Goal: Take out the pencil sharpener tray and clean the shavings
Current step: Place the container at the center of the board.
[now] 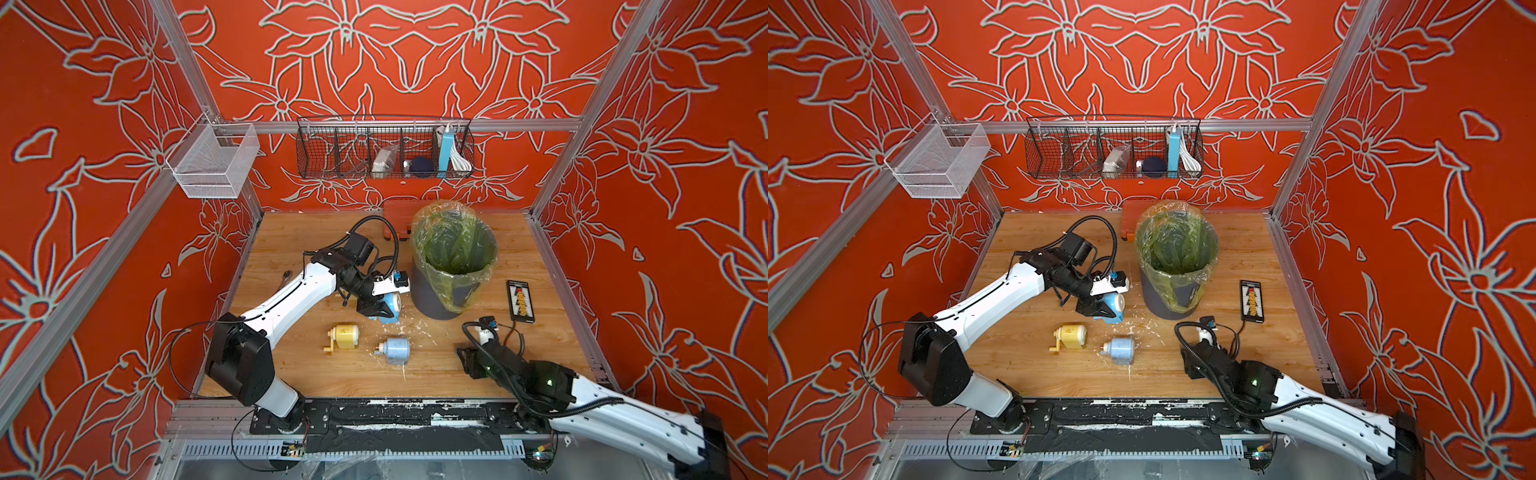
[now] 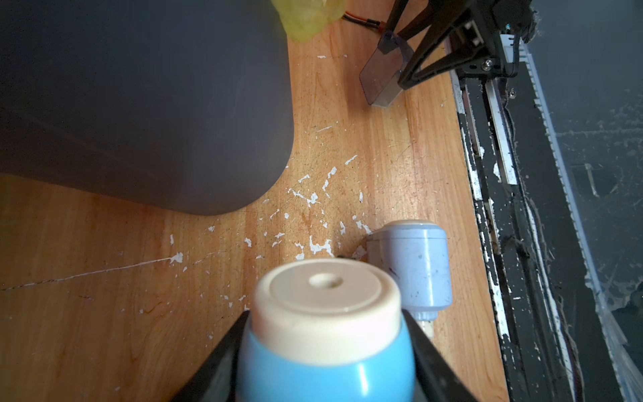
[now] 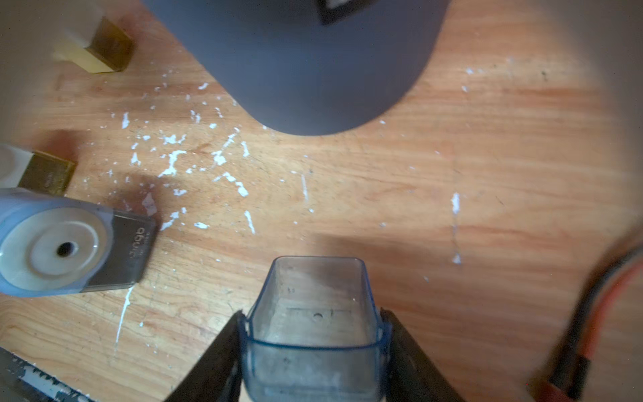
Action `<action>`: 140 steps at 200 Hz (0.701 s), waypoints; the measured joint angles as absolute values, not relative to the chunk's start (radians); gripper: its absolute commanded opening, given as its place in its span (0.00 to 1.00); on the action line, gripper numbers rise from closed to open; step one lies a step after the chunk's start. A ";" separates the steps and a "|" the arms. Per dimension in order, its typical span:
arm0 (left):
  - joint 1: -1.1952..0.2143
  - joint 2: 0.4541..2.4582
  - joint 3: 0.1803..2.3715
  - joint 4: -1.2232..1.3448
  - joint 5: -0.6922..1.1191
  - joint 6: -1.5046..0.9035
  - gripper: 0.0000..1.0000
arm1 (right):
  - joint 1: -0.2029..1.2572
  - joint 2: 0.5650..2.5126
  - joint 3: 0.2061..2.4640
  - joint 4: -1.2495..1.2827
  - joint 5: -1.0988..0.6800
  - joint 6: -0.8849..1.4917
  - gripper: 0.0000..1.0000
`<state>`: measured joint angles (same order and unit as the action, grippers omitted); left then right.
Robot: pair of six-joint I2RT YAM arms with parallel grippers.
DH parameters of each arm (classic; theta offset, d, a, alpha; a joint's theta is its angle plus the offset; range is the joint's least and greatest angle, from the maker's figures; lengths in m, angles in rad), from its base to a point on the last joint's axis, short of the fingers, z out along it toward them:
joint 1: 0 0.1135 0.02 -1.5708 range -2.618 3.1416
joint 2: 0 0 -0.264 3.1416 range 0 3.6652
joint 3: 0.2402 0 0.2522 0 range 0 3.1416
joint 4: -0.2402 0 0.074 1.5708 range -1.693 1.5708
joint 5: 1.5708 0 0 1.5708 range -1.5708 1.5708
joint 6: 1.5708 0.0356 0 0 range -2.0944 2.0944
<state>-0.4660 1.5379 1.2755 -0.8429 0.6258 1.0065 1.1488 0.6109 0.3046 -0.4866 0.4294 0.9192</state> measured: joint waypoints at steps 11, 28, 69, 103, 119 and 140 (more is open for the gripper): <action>-0.464 1.553 1.277 -0.841 0.622 1.007 0.00 | 1.197 0.662 0.296 -0.408 0.503 0.929 0.00; -0.463 1.573 1.280 -0.833 0.615 1.007 0.00 | 1.255 0.721 0.258 -0.271 0.586 0.935 0.00; -0.463 1.599 1.281 -0.804 0.603 1.007 0.00 | 1.314 0.841 0.168 -0.047 0.689 0.965 0.00; -0.462 1.635 1.290 -0.789 0.595 1.008 0.00 | 1.314 0.983 0.171 0.080 0.706 0.982 0.00; -0.462 1.654 1.299 -0.783 0.579 1.012 0.00 | 1.314 1.048 0.187 0.126 0.714 0.982 0.21; -0.461 1.679 1.319 -0.778 0.554 1.022 0.00 | 1.314 1.094 0.197 0.181 0.709 0.984 0.41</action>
<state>-0.4614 1.6787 1.3190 -0.7780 0.5545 1.0222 1.3140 1.0939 0.1970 0.1806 0.7086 0.9836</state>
